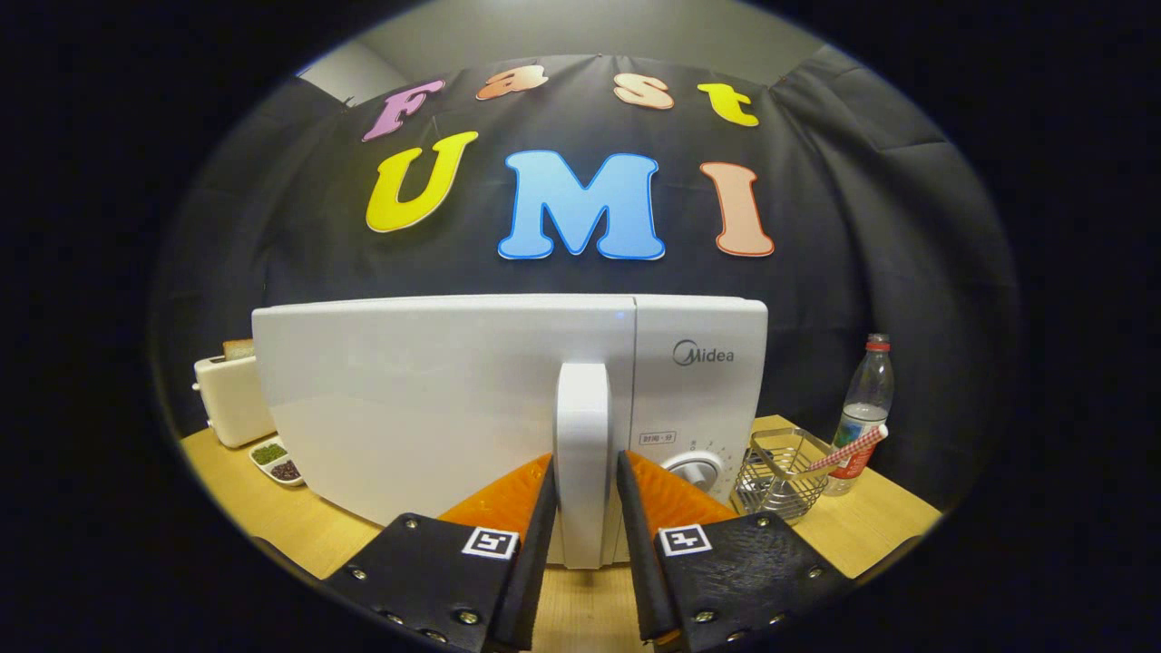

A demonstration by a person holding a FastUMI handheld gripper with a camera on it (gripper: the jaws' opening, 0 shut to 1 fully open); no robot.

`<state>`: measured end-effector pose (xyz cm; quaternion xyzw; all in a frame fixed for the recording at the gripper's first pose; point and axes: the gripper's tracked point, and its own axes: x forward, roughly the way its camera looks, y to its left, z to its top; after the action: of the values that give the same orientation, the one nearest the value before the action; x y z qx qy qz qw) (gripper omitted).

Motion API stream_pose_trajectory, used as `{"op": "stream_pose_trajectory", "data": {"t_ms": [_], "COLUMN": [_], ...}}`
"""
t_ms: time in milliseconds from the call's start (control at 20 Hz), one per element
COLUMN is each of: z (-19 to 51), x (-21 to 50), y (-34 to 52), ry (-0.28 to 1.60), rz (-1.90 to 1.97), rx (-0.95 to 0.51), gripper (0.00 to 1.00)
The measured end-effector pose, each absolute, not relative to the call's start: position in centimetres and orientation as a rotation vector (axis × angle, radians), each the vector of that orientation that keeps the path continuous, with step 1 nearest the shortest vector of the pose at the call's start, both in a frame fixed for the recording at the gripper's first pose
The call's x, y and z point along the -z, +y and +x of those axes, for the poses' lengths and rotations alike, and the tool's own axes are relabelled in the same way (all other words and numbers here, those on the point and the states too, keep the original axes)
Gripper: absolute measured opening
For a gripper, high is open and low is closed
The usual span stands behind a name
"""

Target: Open the microwave, put the food inside, and close the microwave door.

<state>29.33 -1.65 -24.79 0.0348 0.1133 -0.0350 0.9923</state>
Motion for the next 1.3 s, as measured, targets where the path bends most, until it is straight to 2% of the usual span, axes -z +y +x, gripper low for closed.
{"op": "stream_pose_trajectory", "data": {"t_ms": [50, 150, 250, 350, 800, 900, 1050, 1300], "z": [29.3, 29.2, 28.8, 28.7, 27.4, 27.2, 24.3, 17.9], "x": [25.2, 25.0, 24.9, 25.0, 24.9, 25.1, 24.5, 23.7], "y": [-2.5, -2.5, -2.2, -2.1, -1.9, -1.9, -1.1, 2.2], "ry": [0.24, 0.248, 0.253, 0.265, 0.278, 0.281, 0.266, 0.276], "rz": [0.059, 0.071, 0.092, 0.115, 0.188, 0.162, 0.118, 0.13], "rx": [0.116, 0.125, 0.124, 0.131, 0.131, 0.135, 0.142, 0.061], "gripper": [0.42, 0.26, 0.26, 0.18, 0.18, 0.14, 0.14, 0.14]}}
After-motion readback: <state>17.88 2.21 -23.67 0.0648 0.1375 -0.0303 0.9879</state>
